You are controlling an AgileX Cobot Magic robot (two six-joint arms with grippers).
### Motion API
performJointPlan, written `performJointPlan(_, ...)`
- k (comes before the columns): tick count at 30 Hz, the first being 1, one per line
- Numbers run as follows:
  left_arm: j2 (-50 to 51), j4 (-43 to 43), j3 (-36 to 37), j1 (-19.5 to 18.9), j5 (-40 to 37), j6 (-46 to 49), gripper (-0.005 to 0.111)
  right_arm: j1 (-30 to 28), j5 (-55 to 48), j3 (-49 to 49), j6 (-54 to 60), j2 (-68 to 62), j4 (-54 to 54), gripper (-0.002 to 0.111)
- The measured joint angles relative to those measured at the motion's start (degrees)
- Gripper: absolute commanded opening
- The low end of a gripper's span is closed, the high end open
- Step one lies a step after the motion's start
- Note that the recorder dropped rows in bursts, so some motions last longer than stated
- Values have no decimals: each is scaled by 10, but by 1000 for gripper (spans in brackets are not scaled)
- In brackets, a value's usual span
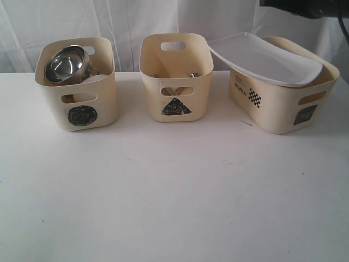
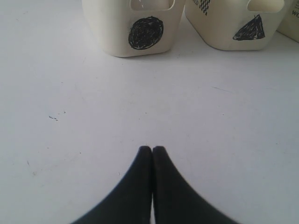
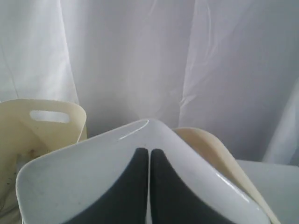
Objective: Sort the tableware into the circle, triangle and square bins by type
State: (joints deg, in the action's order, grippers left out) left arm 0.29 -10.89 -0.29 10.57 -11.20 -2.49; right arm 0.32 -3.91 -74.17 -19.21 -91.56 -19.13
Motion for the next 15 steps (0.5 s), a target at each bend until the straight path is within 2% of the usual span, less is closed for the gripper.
performJointPlan(6, 0, 0, 0, 0, 0, 0, 0, 0, -18, 36, -6, 27, 0, 0)
performJointPlan(15, 0, 0, 0, 0, 0, 0, 0, 0, 60, 251, -6, 213, 6, 0)
